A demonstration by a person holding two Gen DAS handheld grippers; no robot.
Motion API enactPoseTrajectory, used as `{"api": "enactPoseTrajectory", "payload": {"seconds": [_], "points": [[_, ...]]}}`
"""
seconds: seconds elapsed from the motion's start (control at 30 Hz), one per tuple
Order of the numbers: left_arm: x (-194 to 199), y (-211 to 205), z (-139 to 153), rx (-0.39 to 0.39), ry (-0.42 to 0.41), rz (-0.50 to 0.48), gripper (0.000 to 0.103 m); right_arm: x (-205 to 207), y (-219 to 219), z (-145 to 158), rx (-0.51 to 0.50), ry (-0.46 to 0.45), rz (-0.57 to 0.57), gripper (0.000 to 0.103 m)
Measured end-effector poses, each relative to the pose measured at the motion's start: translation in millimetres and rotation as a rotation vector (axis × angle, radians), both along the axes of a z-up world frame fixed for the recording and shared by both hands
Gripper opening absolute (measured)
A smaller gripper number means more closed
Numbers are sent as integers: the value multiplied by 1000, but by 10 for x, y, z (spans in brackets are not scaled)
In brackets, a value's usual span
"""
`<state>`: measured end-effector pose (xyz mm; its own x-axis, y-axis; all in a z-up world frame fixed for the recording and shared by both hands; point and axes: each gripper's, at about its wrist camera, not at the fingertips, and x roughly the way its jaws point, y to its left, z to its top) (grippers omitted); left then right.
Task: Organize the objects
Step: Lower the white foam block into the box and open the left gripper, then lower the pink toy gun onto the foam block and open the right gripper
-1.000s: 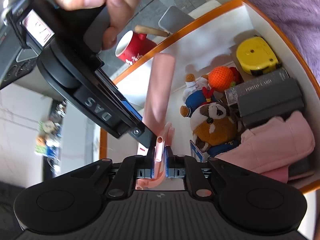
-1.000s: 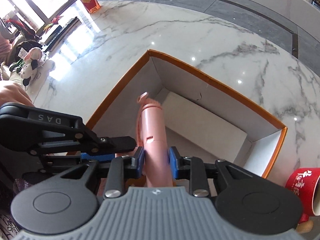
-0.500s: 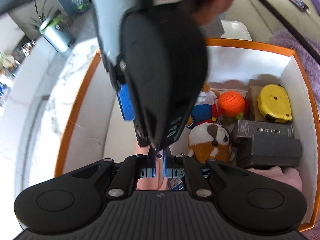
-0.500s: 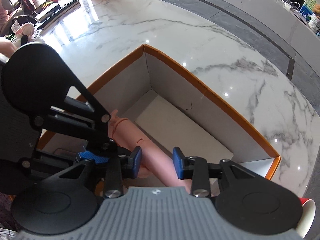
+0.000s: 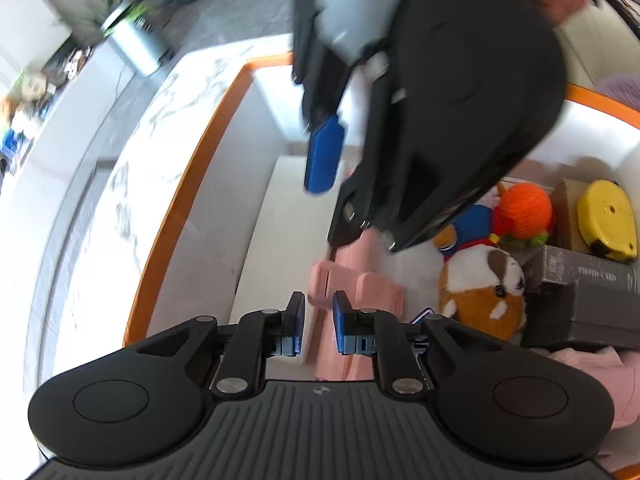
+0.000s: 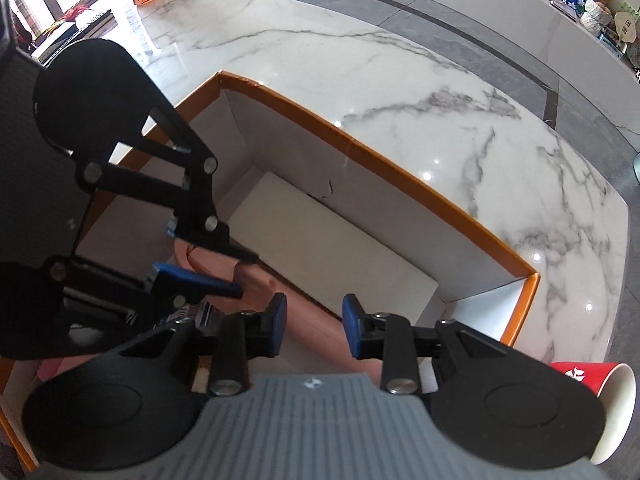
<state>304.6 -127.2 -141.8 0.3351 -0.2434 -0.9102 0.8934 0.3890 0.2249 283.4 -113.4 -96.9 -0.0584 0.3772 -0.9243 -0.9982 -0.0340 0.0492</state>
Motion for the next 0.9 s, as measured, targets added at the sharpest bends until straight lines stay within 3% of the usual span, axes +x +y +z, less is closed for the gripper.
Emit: {"api": "enactPoseTrajectory", "payload": {"seconds": [0.43,0.57,0.77,0.9], "points": [[-376,79,216,-31,-73,59,18,-153,-384,133,112,-10,-148,34],[-540,128,309,-67,-112,116,18,-232,-678,232,191,75,-243,34],[-937,219,628,-221,-177,227,18,-579,-1133,380,299,13,-308,35],[-1170,269,780,-299,-209,319,18,-662,-1397,477,368,22,-346,37]]}}
